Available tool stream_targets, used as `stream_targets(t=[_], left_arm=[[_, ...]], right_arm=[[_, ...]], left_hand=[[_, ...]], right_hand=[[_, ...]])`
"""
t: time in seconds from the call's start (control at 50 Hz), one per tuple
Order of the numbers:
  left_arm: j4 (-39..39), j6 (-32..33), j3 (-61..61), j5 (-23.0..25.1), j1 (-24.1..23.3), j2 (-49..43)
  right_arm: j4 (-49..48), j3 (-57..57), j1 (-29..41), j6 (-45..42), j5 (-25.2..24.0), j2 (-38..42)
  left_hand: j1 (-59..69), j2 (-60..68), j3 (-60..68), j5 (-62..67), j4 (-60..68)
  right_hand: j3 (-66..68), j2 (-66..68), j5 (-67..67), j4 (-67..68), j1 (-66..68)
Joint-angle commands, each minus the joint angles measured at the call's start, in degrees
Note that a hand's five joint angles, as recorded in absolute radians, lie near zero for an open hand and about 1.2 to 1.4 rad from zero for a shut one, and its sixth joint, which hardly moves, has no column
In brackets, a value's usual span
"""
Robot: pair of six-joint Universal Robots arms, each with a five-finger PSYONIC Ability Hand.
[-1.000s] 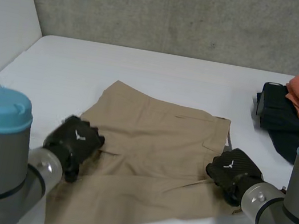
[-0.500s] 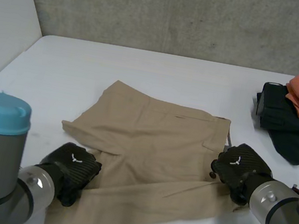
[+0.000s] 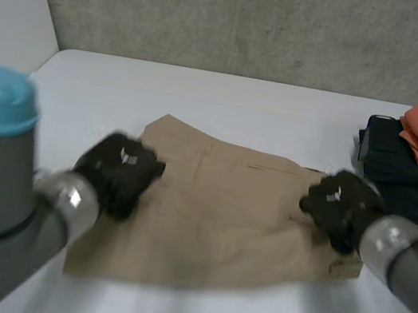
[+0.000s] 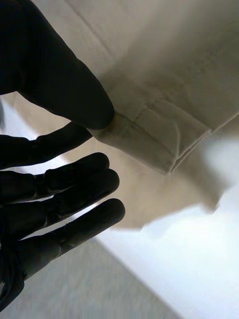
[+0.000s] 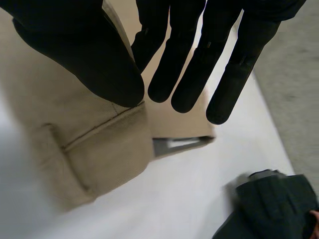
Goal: Fold the laundry.
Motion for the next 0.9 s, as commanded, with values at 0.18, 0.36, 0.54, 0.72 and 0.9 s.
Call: stream_targets(t=[0.18, 0.36, 0.54, 0.72, 0.9], left_arm=[[22.4, 10.3, 36.1, -1.6, 6.1, -32.3], [36.0, 10.7, 39.7, -2.5, 6.2, -38.2], [36.9, 10.3, 26.2, -1.6, 2.7, -28.0], [36.9, 9.8, 12.9, -1.6, 1.3, -18.6], [36.9, 6.3, 7.3, -1.6, 0.5, -16.7]], right_arm=[[-27.8, -27.2, 2.2, 3.7, 7.2, 28.2], [-41.1, -34.9, 2.7, 3.3, 8.7, 39.1], [-24.9, -23.4, 2.8, 10.7, 8.6, 24.2], [-4.7, -16.2, 1.2, 22.3, 4.7, 17.9], [-9.6, -15.5, -0.9, 22.0, 3.4, 24.3]], left_hand=[[14.3, 11.4, 11.7, 13.3, 11.3], [-55.7, -58.6, -58.3, -56.7, -58.7], [-55.7, -58.6, -58.3, -56.7, -58.7], [-55.7, -58.6, -58.3, -56.7, -58.7], [-55.7, -58.6, -58.3, -56.7, -58.7]], right_hand=[[12.1, 11.2, 11.1, 11.4, 15.4], [-57.9, -58.8, -58.9, -58.6, -54.6], [-57.9, -58.8, -58.9, -58.6, -54.6], [-45.2, -46.1, -46.2, -45.9, -41.9], [-35.5, -36.4, -36.5, -36.2, -32.2]])
